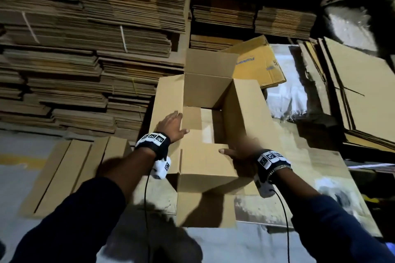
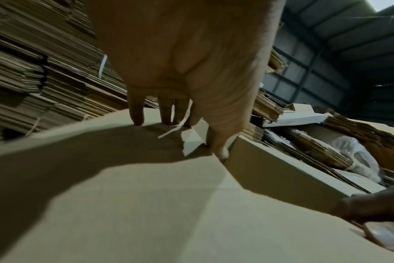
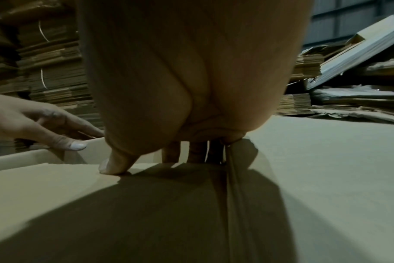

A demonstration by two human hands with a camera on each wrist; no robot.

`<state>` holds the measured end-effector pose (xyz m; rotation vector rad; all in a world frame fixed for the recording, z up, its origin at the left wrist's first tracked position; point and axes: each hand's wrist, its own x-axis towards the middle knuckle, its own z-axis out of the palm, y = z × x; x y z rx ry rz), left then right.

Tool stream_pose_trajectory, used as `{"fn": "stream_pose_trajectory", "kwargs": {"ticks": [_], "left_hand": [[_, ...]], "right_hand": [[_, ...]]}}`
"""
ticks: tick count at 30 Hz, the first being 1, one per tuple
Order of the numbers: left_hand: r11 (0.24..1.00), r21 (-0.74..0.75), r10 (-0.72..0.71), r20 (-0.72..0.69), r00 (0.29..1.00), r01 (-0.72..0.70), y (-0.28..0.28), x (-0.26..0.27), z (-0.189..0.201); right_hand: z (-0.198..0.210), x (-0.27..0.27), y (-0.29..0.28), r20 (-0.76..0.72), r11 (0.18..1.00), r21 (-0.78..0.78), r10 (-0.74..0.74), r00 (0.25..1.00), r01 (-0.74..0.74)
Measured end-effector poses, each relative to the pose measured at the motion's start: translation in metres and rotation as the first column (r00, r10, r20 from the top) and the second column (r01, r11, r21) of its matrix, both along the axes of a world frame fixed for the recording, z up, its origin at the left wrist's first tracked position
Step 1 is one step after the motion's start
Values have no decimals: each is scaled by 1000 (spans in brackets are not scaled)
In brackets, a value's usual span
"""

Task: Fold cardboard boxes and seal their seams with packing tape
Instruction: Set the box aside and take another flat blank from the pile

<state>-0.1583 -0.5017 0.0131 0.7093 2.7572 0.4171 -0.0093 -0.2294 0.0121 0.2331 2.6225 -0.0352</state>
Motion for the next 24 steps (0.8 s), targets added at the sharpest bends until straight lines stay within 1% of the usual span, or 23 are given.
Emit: {"fn": "stream_pose_trajectory", "kwargs": {"ticks": [3, 5, 7, 9, 10, 12, 16, 17, 20, 22, 24], "left_hand": [[998, -2, -60, 21, 998, 60, 6, -6, -1], [993, -67, -98, -12, 995, 97, 10, -8, 0], [986, -111, -128, -51, 990, 122, 13, -12, -1], [992, -69, -105, -47, 993, 101, 16, -18, -3], [996, -26, -84, -32, 996, 83, 18, -23, -2], [997, 60, -44, -3, 999, 44, 21, -32, 2], [981, 193, -2, 85, 996, -14, 26, -50, 7], [978, 208, 7, 108, 994, -29, 29, -56, 7], [975, 212, 25, 173, 985, -62, 41, -68, 2], [977, 202, 13, 224, 974, -60, 51, -77, -7], [974, 216, 0, 274, 962, -61, 59, -83, -14]], "right_hand": [[7, 0, -7, 60, 999, 20, -45, 997, 44], [16, -2, -9, 118, 996, -4, -92, 989, 93], [26, -12, -5, 205, 984, -72, -143, 968, 160], [29, -29, 6, 263, 960, -189, -154, 952, 208], [28, -40, 14, 257, 944, -247, -154, 954, 219], [27, -63, 28, 208, 944, -254, -156, 965, 208], [38, -112, 48, -2, 973, -202, -119, 993, 116], [42, -126, 53, -45, 975, -191, -122, 991, 111], [40, -165, 73, -159, 984, -150, -123, 979, 99], [38, -190, 92, -231, 979, -150, -172, 958, 139], [37, -213, 111, -281, 947, -193, -303, 910, 256]]}}
